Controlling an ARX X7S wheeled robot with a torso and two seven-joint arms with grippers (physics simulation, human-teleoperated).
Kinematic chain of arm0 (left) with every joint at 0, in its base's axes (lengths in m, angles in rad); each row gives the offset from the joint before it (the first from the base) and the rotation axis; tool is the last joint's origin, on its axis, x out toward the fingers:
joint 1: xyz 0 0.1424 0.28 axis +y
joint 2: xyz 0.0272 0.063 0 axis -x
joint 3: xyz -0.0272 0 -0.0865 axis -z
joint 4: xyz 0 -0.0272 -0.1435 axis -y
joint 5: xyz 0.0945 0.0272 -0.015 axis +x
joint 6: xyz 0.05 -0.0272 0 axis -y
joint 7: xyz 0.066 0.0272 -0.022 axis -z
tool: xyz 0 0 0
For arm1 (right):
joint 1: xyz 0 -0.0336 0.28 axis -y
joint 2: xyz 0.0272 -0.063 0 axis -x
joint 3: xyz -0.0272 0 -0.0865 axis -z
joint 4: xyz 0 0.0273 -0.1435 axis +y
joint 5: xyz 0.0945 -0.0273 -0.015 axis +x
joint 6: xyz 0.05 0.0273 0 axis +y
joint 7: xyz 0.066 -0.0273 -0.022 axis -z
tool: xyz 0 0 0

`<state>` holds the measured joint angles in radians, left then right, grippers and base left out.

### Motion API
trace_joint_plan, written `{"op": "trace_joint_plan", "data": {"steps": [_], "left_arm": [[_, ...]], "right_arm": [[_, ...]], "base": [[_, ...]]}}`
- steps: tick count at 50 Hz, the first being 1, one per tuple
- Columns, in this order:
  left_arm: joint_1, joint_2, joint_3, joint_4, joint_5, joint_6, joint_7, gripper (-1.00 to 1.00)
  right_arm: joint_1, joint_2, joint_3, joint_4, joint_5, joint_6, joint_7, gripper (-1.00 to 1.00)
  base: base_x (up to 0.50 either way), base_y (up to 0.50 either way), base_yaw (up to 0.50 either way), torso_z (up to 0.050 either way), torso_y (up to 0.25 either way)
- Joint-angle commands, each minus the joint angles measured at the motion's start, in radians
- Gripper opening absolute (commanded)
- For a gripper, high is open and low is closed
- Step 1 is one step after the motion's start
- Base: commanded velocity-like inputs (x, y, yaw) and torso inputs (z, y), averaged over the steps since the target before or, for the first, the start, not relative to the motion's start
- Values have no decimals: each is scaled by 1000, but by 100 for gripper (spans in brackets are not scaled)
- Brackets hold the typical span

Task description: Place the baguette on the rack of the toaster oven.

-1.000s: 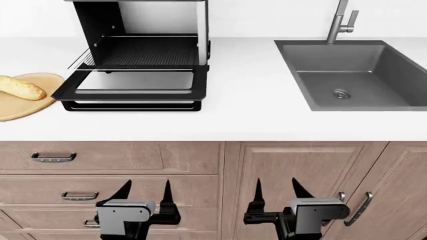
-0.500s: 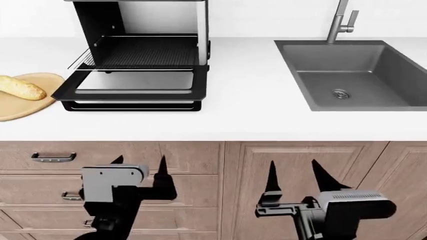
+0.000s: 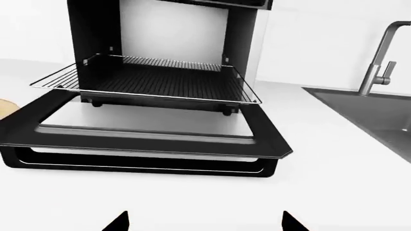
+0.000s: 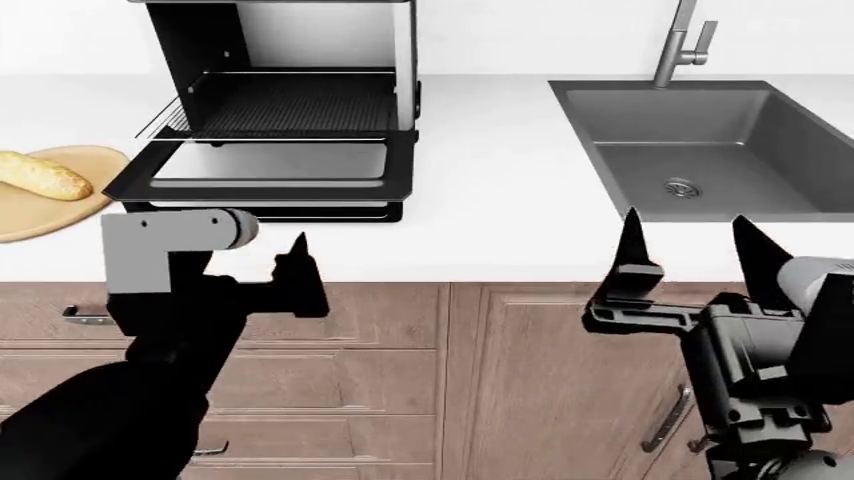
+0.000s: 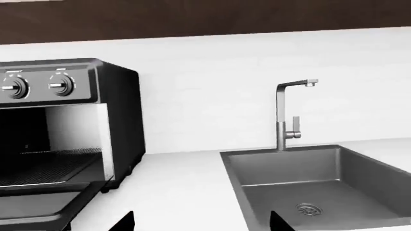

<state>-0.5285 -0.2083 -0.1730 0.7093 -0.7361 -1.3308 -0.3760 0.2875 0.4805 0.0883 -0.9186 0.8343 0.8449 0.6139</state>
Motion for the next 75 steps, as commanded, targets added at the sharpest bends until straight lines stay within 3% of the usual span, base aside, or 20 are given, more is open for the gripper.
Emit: {"op": "trace_joint_plan", "data": {"steps": [1, 4, 8, 19, 28, 47, 75], "left_arm": [[-250, -54, -132, -53, -408, -238, -319, 100], [-293, -94, -135, -97, -598, -234, -488, 100], [-336, -122, -129, -145, -728, -221, -620, 100], [-416, -174, -100, -233, -868, -174, -779, 100], [-443, -206, -65, -324, -994, -125, -927, 100], [-475, -249, -29, -325, -1000, -82, -968, 100], [-456, -286, -17, -312, -1033, -17, -1009, 100]], "right_arm": [[328, 163, 43, -21, 517, 239, 332, 100], [356, 207, 79, -21, 606, 234, 368, 100], [409, 261, 104, -30, 694, 224, 405, 100], [542, 348, 197, -109, 827, 140, 404, 100], [702, 415, 147, -121, 988, 96, 497, 100], [729, 322, 296, -123, 1122, 261, 516, 100], [781, 301, 273, -114, 1189, 328, 584, 100]], "base": [[0, 0, 0, 0, 0], [0, 0, 0, 0, 0], [0, 0, 0, 0, 0], [0, 0, 0, 0, 0], [0, 0, 0, 0, 0], [286, 13, 0, 0, 0], [278, 397, 0, 0, 1]]}}
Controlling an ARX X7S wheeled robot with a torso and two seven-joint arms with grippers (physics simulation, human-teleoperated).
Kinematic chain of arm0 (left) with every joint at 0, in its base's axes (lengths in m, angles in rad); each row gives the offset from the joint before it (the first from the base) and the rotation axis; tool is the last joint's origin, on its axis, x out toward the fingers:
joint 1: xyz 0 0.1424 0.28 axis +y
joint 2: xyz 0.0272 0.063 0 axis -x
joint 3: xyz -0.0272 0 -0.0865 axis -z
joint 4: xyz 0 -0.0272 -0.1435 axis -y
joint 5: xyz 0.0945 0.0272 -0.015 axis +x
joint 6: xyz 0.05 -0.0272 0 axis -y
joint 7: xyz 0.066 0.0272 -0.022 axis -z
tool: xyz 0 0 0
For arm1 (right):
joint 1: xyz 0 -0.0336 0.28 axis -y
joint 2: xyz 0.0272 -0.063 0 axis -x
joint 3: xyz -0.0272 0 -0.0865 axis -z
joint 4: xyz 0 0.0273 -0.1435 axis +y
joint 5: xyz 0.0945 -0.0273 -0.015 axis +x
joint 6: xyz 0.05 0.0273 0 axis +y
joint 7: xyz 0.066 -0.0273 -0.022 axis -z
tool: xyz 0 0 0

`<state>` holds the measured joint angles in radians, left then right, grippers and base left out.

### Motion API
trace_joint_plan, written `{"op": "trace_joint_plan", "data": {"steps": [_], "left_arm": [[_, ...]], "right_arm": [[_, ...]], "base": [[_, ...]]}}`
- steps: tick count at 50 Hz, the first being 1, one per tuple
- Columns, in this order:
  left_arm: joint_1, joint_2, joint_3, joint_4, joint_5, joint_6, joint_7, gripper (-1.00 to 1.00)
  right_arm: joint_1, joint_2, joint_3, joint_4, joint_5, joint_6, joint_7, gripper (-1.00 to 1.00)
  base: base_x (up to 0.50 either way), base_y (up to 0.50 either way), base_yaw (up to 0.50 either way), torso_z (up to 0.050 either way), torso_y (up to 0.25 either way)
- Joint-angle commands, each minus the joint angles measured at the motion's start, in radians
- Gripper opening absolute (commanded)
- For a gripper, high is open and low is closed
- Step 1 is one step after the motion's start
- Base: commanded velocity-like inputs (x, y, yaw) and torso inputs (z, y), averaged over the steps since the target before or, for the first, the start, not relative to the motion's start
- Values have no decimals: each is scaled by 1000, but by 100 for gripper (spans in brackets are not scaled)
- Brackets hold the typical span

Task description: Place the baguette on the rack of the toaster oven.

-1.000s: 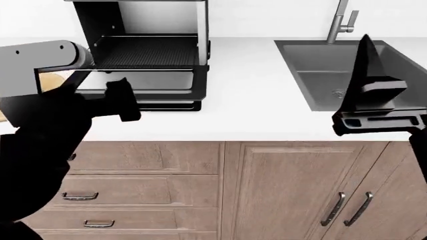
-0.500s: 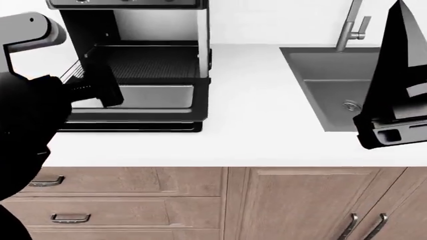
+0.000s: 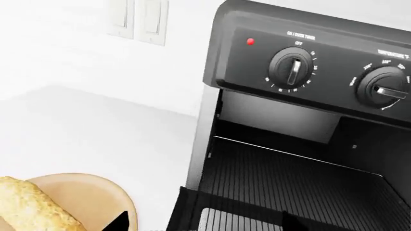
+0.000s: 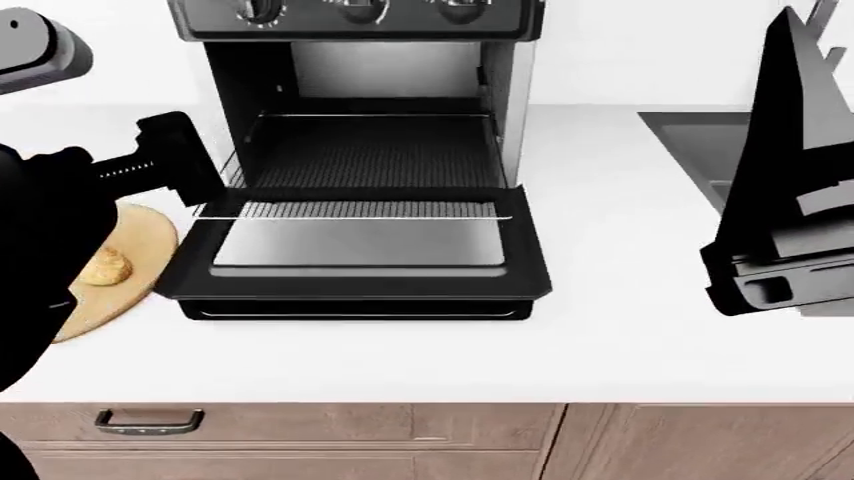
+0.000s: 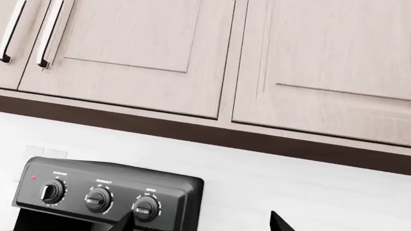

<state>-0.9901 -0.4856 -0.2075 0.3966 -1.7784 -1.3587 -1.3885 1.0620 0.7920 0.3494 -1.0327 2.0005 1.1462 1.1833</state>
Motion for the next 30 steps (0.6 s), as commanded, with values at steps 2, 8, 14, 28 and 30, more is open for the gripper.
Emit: {"op": "trace_joint_plan", "data": {"steps": [2, 8, 14, 28, 30], "left_arm": [[3, -4, 31, -3, 25, 5, 21, 100], [5, 3, 55, -5, 38, 3, 39, 100], [-7, 12, 78, -13, 73, 4, 64, 100], [-35, 57, 172, -30, 226, 11, 183, 100], [-41, 64, 185, -32, 229, 10, 184, 100]], "right_arm": [[-10, -17, 36, -2, 22, 38, 5, 100], [-39, -44, 87, 1, 8, 77, -23, 100], [-73, -66, 149, -1, 7, 111, -51, 100], [-153, -153, 403, -2, 54, 217, -146, 100], [-158, -160, 427, 1, 55, 230, -153, 100]], "base": [[207, 463, 0, 0, 0], [210, 463, 0, 0, 0], [210, 464, 0, 0, 0], [131, 266, 0, 0, 1], [0, 0, 0, 0, 0]]}}
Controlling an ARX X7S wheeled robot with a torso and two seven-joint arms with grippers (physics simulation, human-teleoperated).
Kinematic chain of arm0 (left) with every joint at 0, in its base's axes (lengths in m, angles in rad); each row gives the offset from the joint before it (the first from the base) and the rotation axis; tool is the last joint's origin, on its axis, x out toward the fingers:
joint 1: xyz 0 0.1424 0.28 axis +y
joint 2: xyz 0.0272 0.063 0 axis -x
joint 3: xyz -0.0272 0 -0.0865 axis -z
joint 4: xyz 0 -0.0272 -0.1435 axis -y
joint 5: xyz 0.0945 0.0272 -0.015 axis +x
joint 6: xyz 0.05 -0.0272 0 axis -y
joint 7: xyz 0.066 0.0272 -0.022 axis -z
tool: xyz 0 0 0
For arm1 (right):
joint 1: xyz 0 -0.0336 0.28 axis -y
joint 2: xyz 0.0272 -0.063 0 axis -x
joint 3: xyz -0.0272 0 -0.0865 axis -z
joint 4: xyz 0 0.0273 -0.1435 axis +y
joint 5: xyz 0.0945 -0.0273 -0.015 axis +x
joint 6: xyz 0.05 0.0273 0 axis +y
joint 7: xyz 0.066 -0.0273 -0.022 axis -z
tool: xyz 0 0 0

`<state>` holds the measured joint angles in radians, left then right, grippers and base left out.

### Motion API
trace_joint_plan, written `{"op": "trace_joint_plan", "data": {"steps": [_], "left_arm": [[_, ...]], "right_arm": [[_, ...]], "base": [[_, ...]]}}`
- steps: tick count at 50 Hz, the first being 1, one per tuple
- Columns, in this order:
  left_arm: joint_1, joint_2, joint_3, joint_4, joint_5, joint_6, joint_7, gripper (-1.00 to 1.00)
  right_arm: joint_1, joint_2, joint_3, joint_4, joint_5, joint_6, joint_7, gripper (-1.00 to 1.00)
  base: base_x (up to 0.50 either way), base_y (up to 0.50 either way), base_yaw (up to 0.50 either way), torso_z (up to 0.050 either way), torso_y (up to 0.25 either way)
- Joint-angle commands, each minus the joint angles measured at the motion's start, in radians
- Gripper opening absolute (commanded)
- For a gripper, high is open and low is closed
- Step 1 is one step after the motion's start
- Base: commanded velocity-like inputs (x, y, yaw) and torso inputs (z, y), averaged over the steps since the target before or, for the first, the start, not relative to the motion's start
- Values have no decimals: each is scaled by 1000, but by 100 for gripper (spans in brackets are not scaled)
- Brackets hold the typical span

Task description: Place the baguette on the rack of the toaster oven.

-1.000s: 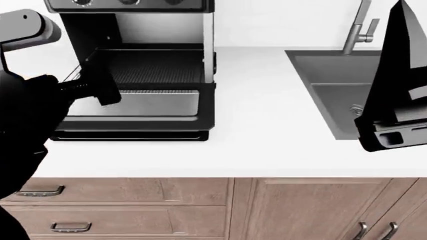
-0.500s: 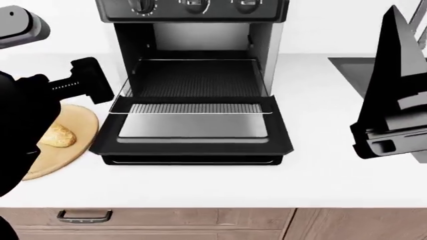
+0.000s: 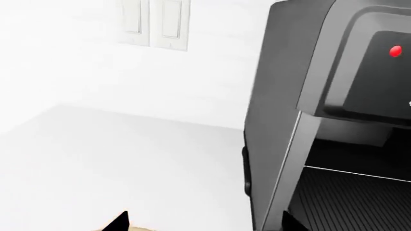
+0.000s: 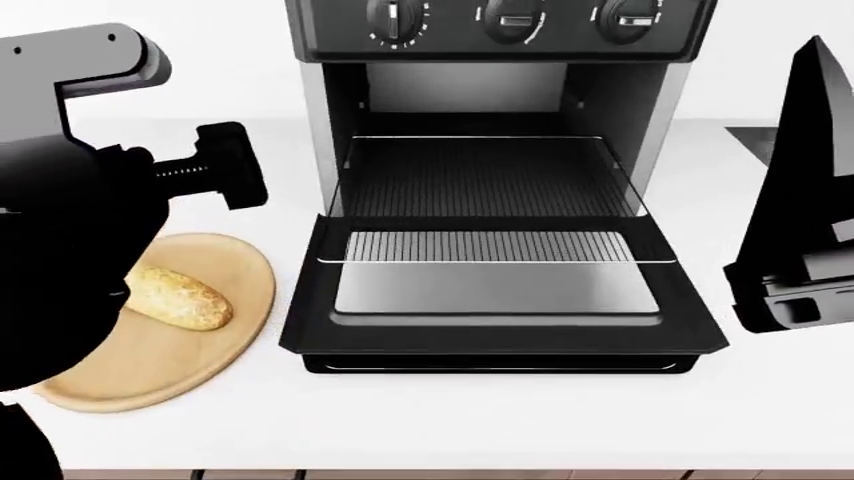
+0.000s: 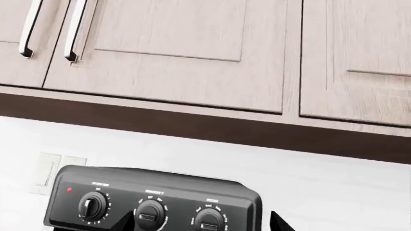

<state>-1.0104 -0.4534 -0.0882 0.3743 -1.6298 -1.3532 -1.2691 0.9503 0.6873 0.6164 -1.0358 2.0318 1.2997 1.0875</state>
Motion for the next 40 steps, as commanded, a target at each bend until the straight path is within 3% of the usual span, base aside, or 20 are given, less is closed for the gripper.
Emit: {"op": "trace_joint_plan", "data": {"steps": [1, 10, 17, 22, 26, 30, 33, 40], "left_arm": [[-24, 34, 71, -11, 82, 5, 68, 100], [-57, 73, 81, -57, 31, 27, 47, 100], [-57, 152, 18, -182, -74, 154, -146, 100], [-58, 189, -10, -196, 0, 237, -143, 100], [-47, 239, -35, -263, -80, 290, -248, 100], [-19, 300, -68, -274, -33, 404, -296, 100], [-14, 294, -12, -298, -30, 531, -301, 100], [-43, 119, 337, -306, -161, 996, -301, 100]], "right_arm": [[-47, -57, 169, 6, 29, 76, -59, 100], [-54, -85, 204, 14, 26, 121, -80, 100], [-57, -118, 218, 13, 7, 157, -96, 100], [-56, -132, 227, 14, 1, 173, -107, 100], [-58, -135, 230, 15, 3, 177, -108, 100], [-61, -154, 247, 16, -10, 202, -128, 100], [-65, -166, 262, 17, -19, 216, -145, 100], [-75, -206, 297, 6, -75, 254, -213, 100]], "base": [[0, 0, 0, 0, 0], [0, 0, 0, 0, 0], [0, 0, 0, 0, 0], [0, 0, 0, 0, 0], [0, 0, 0, 0, 0], [0, 0, 0, 0, 0], [0, 0, 0, 0, 0], [0, 0, 0, 0, 0]]}}
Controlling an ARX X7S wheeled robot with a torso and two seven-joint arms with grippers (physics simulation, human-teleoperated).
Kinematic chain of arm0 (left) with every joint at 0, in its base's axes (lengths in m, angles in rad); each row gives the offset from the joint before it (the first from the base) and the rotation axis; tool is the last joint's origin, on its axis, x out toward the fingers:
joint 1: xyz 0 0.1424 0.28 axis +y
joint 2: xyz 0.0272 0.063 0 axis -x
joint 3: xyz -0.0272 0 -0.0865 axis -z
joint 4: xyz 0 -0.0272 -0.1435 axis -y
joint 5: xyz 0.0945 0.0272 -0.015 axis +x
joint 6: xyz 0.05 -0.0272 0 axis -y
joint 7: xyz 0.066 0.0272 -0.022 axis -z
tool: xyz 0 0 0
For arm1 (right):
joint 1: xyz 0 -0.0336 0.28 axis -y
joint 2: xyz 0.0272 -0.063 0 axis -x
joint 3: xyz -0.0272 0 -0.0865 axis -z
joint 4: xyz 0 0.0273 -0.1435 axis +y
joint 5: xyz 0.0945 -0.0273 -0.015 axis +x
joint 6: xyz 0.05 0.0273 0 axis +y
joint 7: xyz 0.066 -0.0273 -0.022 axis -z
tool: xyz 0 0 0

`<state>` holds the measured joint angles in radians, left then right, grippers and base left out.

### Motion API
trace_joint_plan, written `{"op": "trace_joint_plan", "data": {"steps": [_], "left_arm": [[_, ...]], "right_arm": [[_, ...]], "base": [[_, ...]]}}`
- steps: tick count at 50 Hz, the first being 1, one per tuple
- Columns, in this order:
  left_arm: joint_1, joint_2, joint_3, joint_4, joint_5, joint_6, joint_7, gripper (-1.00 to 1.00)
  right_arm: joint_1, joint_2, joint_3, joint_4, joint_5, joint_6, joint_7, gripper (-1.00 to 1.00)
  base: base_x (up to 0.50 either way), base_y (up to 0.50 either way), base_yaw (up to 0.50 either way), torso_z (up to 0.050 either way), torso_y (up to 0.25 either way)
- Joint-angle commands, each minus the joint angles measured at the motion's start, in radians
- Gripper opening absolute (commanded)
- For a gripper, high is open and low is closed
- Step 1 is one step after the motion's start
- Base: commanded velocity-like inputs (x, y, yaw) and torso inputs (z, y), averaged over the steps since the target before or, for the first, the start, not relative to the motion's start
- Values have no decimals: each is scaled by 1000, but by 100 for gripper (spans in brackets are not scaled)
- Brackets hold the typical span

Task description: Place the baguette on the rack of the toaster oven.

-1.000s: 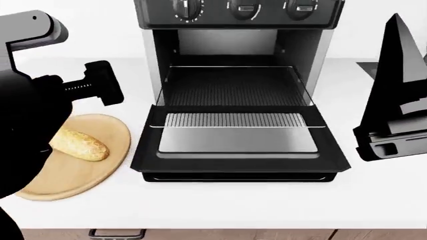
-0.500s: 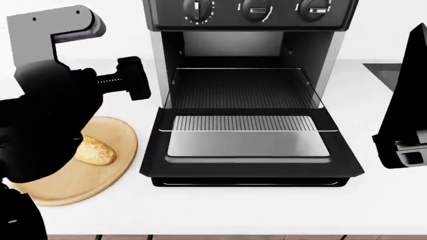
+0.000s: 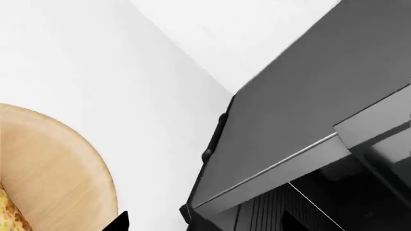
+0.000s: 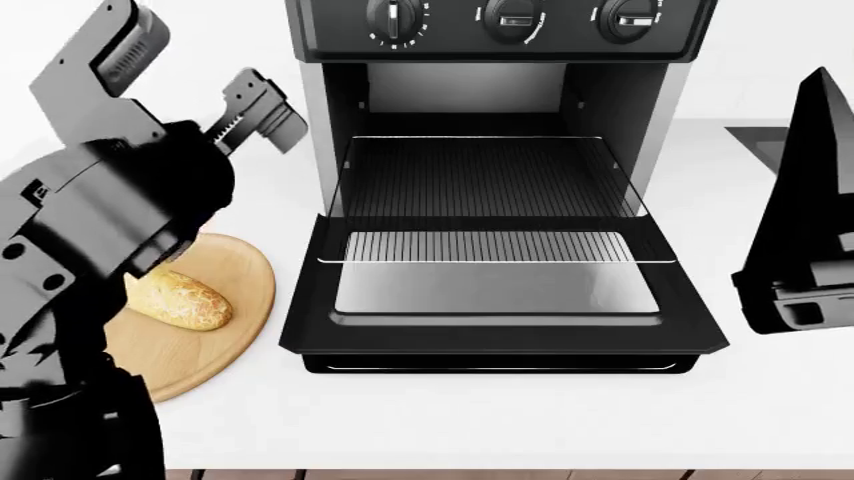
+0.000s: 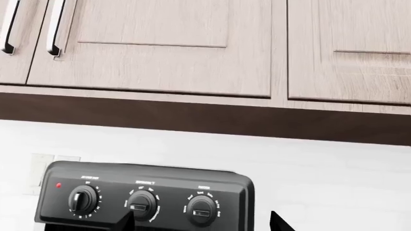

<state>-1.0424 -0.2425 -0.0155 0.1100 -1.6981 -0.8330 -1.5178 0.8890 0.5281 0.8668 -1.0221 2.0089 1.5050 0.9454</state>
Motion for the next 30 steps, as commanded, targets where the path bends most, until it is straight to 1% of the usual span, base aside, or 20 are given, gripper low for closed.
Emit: {"op": "trace_joint_plan", "data": {"steps": [1, 4, 7, 9, 14, 15, 17, 18, 19, 20, 22, 25, 28, 30], "left_arm": [[-20, -115, 308, -46, -115, 526, -52, 100], [-46, -165, 406, -43, -145, 667, -52, 100], [-74, -212, 495, -42, -186, 792, -52, 100], [-100, -256, 574, -40, -215, 885, -52, 100], [-137, -312, 708, -42, -251, 1041, -51, 100], [-139, -319, 725, -46, -259, 1052, -50, 100], [-175, -361, 844, -51, -292, 1173, -52, 100], [-193, -377, 889, -49, -301, 1209, -52, 100], [-222, -400, 967, -51, -313, 1281, -52, 100], [-238, -410, 1003, -50, -325, 1310, -51, 100], [-248, -417, 1030, -60, -332, 1326, -47, 100], [-275, -435, 1090, -75, -300, 1350, -50, 100], [-338, -466, 1219, -75, -300, 1419, -52, 100], [-399, -484, 1334, -73, -304, 1497, -52, 100]], "right_arm": [[-17, -49, 51, -10, -60, 49, -81, 100], [-26, -61, 66, -19, -94, 56, -122, 100], [-33, -54, 71, -18, -89, 47, -123, 100], [-36, -57, 80, -19, -86, 50, -128, 100], [-34, -75, 78, -23, -114, 62, -153, 100], [-33, -79, 75, -24, -125, 63, -160, 100], [-38, -83, 80, -24, -132, 64, -172, 100], [-40, -84, 82, -24, -137, 64, -177, 100], [-44, -86, 86, -25, -143, 64, -186, 100], [-46, -89, 88, -25, -151, 64, -195, 100], [-49, -93, 89, -25, -158, 65, -204, 100], [-55, -100, 95, -25, -173, 65, -223, 100], [-62, -111, 108, -25, -194, 65, -253, 100], [-67, -118, 116, -25, -205, 65, -271, 100]], "base": [[0, 0, 0, 0, 0], [0, 0, 0, 0, 0], [0, 0, 0, 0, 0], [0, 0, 0, 0, 0], [0, 0, 0, 0, 0], [0, 0, 0, 0, 0], [0, 0, 0, 0, 0], [0, 0, 0, 0, 0], [0, 0, 0, 0, 0], [0, 0, 0, 0, 0], [0, 0, 0, 0, 0], [0, 0, 0, 0, 0], [0, 0, 0, 0, 0], [0, 0, 0, 0, 0]]}}
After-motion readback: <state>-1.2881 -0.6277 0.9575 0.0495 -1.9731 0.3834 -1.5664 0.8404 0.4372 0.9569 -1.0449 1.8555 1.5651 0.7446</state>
